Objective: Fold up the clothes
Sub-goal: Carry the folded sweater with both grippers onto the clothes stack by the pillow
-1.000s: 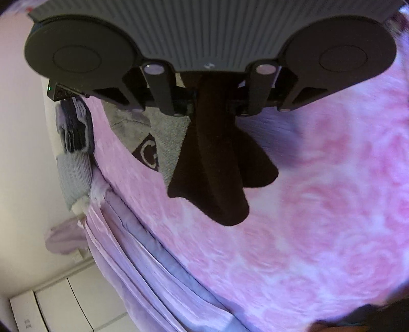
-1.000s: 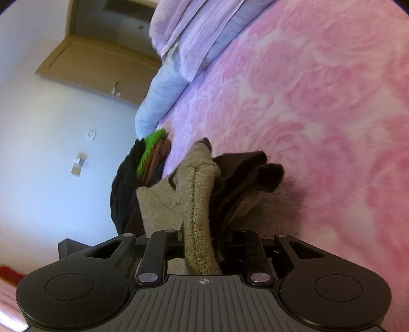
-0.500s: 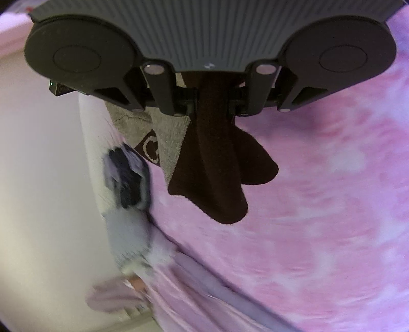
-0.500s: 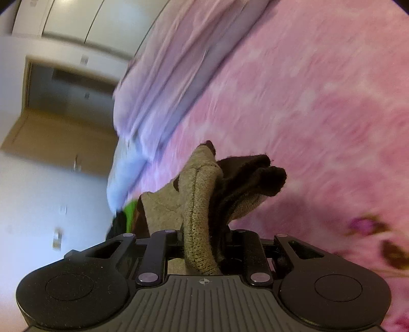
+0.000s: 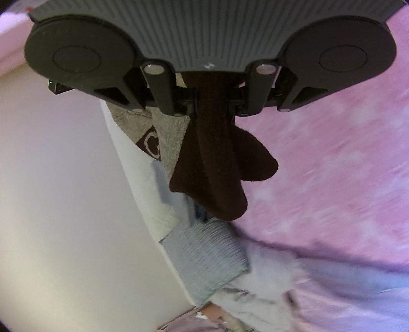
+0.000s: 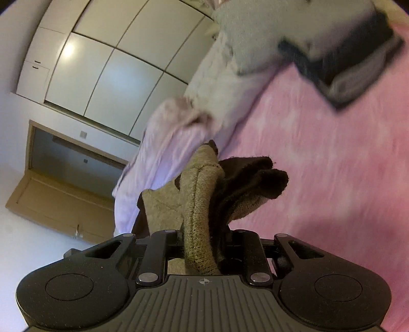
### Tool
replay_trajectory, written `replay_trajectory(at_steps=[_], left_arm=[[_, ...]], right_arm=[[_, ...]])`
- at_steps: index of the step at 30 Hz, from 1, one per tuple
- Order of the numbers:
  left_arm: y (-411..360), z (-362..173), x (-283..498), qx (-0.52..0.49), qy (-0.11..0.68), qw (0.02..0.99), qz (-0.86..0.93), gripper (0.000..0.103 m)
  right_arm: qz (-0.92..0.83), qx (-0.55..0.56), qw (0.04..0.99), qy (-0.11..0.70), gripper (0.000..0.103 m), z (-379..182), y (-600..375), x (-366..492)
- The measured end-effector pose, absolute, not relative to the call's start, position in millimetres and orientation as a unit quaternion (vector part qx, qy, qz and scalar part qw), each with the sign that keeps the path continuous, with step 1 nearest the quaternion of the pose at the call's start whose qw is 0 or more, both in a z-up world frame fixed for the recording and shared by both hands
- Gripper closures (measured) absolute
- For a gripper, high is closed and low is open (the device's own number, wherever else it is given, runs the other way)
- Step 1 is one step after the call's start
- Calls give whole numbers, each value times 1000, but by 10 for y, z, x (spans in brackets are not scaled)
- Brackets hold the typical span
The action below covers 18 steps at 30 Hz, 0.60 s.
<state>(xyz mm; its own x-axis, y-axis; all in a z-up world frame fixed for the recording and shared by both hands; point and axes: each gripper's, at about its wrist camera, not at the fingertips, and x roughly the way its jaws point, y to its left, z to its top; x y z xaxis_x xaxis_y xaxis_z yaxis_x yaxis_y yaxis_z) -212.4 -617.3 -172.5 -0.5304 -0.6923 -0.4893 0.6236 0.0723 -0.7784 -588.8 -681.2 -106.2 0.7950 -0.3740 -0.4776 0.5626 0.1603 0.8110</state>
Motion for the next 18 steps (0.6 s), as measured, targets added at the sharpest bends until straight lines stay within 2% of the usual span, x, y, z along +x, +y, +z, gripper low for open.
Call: replay_trajectory(at_steps=[9,13,18], left_arm=[[-8297,-1399,-3687,-79,536,495,-679,90],[-9094,-1260,-4081,-86,515,502,-689,90],[-9826,-1271,-4317,-77,498,516,-693,90]], right_arm=[[-295,527,789,115,86,-470,-9164,-7414],[-298,511,799,107,86,-321,-9996,-7828],[-288,509,805,96,86,-417,-10841,-8066]])
